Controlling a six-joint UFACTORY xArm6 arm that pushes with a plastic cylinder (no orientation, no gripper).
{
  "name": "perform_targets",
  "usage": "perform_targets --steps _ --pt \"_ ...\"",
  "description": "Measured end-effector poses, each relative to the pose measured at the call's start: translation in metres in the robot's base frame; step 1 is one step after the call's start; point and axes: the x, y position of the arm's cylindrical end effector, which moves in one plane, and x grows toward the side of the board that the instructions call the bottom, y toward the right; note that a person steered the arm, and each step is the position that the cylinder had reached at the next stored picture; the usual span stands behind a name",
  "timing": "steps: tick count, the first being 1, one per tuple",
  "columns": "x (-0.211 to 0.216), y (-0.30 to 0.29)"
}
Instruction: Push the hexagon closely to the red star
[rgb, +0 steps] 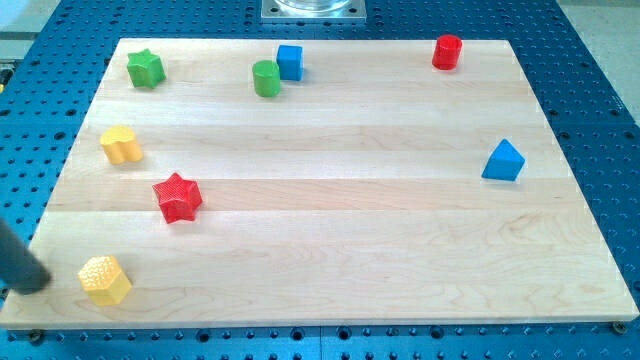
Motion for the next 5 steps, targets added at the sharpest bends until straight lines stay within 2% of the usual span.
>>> perform_targets --steps 1,2,3,4,5 --pt "0.012 0.028" --pt "0.010 0.097" --pt "0.011 0.189" --pt "0.019 0.192" --pt "0.019 0.110"
